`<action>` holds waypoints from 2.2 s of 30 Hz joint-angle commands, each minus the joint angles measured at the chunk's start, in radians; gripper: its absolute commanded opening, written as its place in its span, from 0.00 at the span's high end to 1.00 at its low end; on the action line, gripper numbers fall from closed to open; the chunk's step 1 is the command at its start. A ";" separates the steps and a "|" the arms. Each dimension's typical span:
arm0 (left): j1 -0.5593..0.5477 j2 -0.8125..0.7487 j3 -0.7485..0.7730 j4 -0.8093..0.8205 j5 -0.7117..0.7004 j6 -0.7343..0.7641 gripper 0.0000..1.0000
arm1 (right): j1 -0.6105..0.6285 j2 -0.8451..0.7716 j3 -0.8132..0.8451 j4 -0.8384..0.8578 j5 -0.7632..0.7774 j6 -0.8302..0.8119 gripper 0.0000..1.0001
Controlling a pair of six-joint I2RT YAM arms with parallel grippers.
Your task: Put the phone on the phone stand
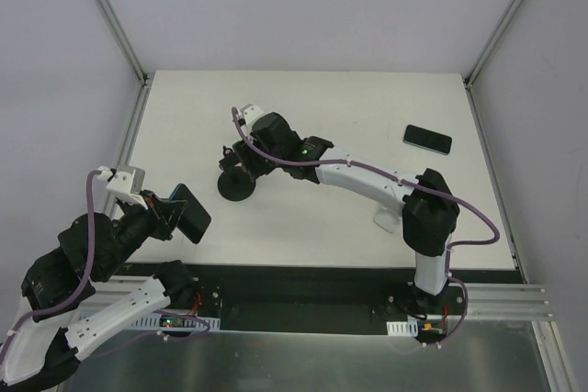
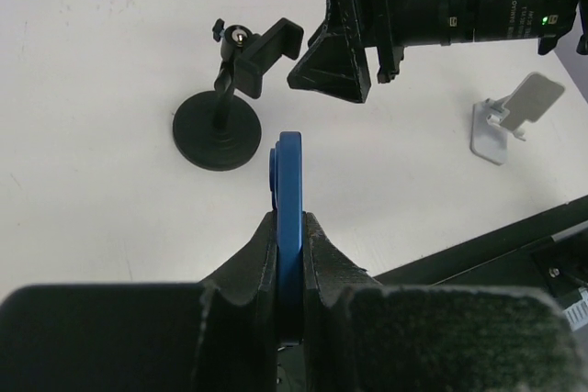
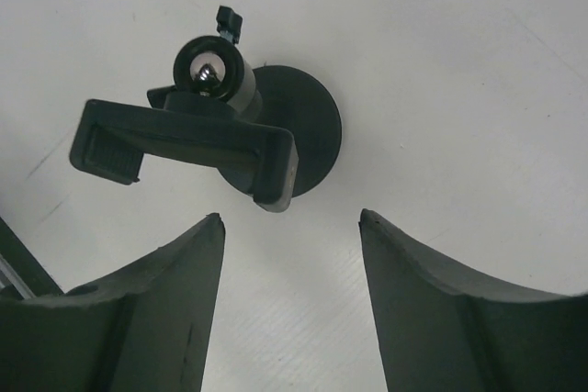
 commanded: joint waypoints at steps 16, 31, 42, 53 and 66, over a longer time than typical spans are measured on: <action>-0.002 0.076 -0.069 0.120 0.028 -0.044 1.00 | -0.033 0.085 0.160 -0.003 -0.135 -0.084 0.62; -0.002 0.117 -0.233 0.474 0.232 0.028 1.00 | -0.036 -0.220 -0.206 0.036 -0.059 -0.049 0.99; -0.002 0.324 -0.279 0.931 0.513 0.116 1.00 | -0.055 -0.492 -0.473 -0.010 -0.060 -0.001 0.99; -0.002 0.384 -0.343 1.195 0.778 0.220 1.00 | -0.053 -0.569 -0.575 0.046 -0.077 0.039 0.99; 0.121 0.691 -0.201 1.140 1.334 0.570 1.00 | -0.116 -0.608 -0.604 0.072 -0.342 -0.090 0.99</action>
